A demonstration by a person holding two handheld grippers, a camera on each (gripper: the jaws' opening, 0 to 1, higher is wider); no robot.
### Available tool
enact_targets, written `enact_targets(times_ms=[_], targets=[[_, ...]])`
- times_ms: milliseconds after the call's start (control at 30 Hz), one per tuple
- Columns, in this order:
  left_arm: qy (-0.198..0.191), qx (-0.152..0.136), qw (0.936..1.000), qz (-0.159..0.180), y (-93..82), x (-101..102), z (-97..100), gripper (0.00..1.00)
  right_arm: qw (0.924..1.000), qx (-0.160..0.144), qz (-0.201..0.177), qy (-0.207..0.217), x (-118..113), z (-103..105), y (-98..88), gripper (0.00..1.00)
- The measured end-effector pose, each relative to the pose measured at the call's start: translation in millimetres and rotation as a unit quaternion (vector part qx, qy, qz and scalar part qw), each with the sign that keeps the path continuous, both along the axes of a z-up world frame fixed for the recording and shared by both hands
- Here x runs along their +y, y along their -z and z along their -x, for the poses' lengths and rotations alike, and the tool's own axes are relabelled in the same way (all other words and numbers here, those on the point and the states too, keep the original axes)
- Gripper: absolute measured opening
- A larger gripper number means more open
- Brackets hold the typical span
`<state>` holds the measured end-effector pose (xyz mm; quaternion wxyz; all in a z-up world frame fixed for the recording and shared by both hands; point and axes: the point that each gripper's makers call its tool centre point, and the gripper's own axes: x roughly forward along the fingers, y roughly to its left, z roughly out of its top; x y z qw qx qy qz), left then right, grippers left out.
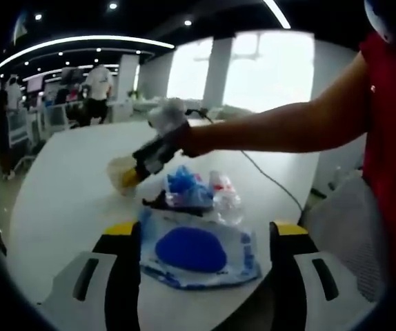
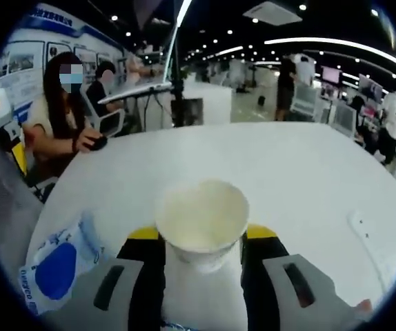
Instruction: Arrange the tabletop items into an orderly group along one side of the table until the central work area is clear of visible clutter.
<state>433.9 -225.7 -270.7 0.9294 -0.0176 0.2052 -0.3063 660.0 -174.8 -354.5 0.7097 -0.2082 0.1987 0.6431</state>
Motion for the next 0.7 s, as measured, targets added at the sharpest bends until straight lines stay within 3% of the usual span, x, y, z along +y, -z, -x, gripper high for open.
enact_targets(times_ms=[700], targets=[[0.000, 0.004, 1.0000, -0.004, 2.1, 0, 1.0, 0.73, 0.9999, -0.002, 0.007, 0.013, -6, -13, 0.6, 0.41]])
